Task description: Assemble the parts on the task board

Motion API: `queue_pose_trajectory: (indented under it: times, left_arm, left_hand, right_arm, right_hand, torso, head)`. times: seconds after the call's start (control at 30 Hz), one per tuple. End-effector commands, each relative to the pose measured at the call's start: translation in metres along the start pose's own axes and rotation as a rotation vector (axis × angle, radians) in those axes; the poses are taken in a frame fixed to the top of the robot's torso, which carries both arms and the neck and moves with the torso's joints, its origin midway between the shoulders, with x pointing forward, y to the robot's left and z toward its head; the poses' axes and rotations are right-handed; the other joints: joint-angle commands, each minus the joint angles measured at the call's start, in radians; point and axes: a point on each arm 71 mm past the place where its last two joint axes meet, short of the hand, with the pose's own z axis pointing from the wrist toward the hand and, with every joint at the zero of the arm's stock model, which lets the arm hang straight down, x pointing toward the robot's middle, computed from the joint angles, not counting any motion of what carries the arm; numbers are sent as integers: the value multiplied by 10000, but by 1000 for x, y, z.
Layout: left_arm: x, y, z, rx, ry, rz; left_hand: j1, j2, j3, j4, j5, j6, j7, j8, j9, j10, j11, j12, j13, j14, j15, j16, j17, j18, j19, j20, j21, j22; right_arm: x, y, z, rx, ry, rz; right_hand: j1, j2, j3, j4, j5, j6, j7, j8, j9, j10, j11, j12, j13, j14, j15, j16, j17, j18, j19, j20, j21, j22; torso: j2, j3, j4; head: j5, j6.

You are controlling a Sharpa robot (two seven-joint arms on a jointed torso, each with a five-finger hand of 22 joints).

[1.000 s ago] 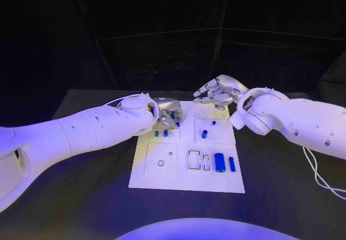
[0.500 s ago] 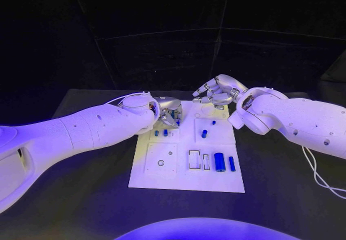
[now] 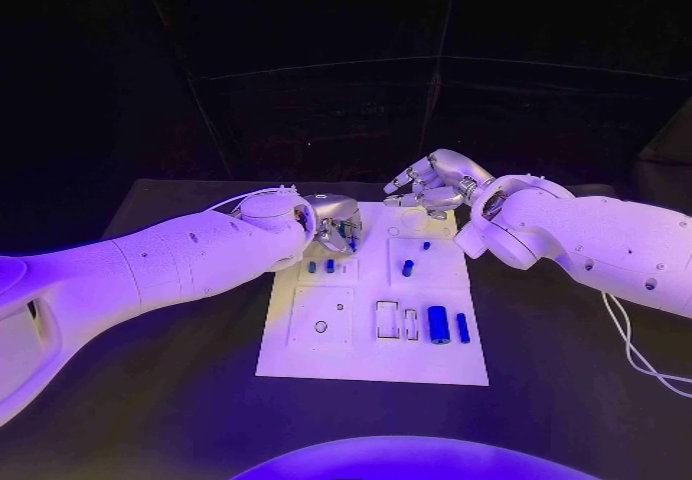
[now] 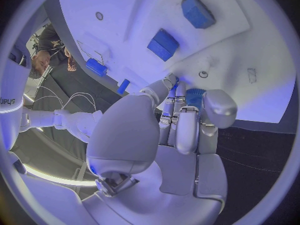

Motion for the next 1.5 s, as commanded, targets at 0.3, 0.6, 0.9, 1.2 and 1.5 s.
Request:
queue_pose_trajectory:
  times: [0.3, 0.6, 0.9, 1.2, 1.5]
  left_arm:
    - [-23, 8, -16, 91, -940, -1118]
    - [-28, 27, -32, -358, -826, -1300]
    - [-25, 38, -39, -707, -407, -1355]
    - [-20, 43, -37, -944, 51, -1366]
    - [-17, 42, -35, -923, 250, -1377]
  left_hand:
    - [-328, -146, 149, 24, 28, 74, 34, -141, -51, 104, 8, -228, 1, 315, -32, 17, -74, -213, 14, -21, 107, 106]
    - [-364, -197, 161, 11, 28, 81, 34, -160, -61, 124, 9, -262, 3, 308, -30, 3, -112, -222, 20, -18, 150, 159]
    - [-417, -257, 167, 5, 26, 90, 37, -184, -74, 148, 13, -304, 7, 303, -26, -1, -132, -227, 19, -14, 178, 197]
    - [-527, -310, 156, 40, 23, 77, 46, -228, -97, 157, 25, -371, 7, 292, -15, -12, -170, -225, -1, -5, 168, 197]
    - [-536, -324, 154, 39, 23, 75, 44, -235, -100, 159, 24, -380, 8, 288, -15, -17, -184, -227, -2, -4, 176, 207]
  right_arm:
    - [-1, 1, 0, -100, 11, -17]
    - [-2, 0, 0, -78, -3, -23]
    - [-2, 0, 0, -75, 4, -23]
    - [-1, 0, 0, -73, 11, -22]
    - [-1, 0, 0, -80, 16, -20]
  right_hand:
    - [-46, 31, -2, 24, 61, -48, -3, 36, -13, -74, -27, -51, -6, 457, -91, -66, -8, 65, -60, 19, -32, -3]
    - [-46, 31, -2, 24, 61, -48, -3, 36, -13, -74, -27, -51, -6, 457, -91, -66, -8, 65, -60, 19, -32, -3]
    - [-45, 44, 6, 27, 63, -51, -2, 42, -13, -69, -26, -38, 3, 457, -91, -70, -8, 65, -58, 18, -39, -8]
    - [-45, 44, 6, 27, 63, -51, -2, 42, -13, -69, -26, -38, 3, 457, -91, -70, -8, 65, -58, 18, -39, -8]
    - [-45, 44, 6, 27, 63, -51, -2, 42, -13, -69, -26, -38, 3, 457, -91, -70, -8, 65, -58, 18, -39, -8]
  torso:
    - [-11, 7, 27]
    - [7, -4, 15]
    - [6, 1, 1]
    - [2, 5, -3]
    - [2, 6, 5]
  head:
    - [3, 65]
    - [56, 86]
    - [85, 56]
    - [90, 36]
    - [86, 33]
